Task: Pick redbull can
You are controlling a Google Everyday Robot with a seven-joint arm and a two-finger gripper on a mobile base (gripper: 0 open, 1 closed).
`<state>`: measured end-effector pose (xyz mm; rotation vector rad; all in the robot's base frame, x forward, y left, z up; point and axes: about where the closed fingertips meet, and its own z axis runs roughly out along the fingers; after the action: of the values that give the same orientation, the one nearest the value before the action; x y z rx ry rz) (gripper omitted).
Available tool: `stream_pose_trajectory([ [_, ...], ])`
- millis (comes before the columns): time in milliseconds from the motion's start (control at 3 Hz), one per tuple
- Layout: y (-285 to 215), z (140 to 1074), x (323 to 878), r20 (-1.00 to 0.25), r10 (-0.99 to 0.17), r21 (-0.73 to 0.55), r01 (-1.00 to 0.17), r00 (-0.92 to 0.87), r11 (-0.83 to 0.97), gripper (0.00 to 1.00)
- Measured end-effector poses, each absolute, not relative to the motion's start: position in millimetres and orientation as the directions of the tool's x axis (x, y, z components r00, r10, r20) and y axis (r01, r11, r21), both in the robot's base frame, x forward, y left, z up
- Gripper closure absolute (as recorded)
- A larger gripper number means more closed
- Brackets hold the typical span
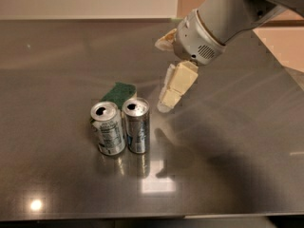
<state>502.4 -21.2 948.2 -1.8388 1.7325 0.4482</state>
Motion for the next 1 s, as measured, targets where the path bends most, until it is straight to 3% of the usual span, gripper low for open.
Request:
stream_pose_trajectory([
  [1000, 4, 916, 459, -0.607, -0.791, -0.032, -0.996, 0.081, -0.077, 0.0],
])
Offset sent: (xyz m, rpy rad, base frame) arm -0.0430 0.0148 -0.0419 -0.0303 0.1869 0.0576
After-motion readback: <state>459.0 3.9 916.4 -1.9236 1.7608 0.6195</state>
